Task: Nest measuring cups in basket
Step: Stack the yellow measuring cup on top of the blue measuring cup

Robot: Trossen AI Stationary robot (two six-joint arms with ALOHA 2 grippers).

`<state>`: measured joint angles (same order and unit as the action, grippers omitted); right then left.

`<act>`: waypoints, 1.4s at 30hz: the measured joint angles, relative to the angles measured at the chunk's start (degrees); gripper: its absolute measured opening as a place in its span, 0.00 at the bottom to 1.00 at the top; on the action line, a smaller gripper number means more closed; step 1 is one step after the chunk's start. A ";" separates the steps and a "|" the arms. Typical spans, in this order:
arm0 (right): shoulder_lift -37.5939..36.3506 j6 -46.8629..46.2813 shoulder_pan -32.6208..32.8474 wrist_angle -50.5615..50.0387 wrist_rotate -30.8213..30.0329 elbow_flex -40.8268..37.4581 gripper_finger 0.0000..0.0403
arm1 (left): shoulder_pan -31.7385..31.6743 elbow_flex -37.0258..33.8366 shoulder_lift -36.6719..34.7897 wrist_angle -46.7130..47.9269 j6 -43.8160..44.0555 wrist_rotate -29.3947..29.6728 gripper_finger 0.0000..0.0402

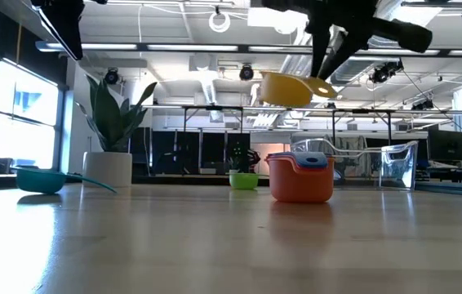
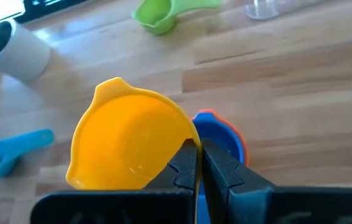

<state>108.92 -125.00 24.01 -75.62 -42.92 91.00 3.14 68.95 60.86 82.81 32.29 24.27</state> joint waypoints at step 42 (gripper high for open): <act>6.70 0.51 -4.90 0.07 14.27 0.00 0.12 | 0.00 0.00 0.00 -0.18 -1.84 0.17 0.29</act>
<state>115.62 -124.49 19.11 -75.55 -28.64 91.00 3.14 68.95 60.86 82.63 30.46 24.45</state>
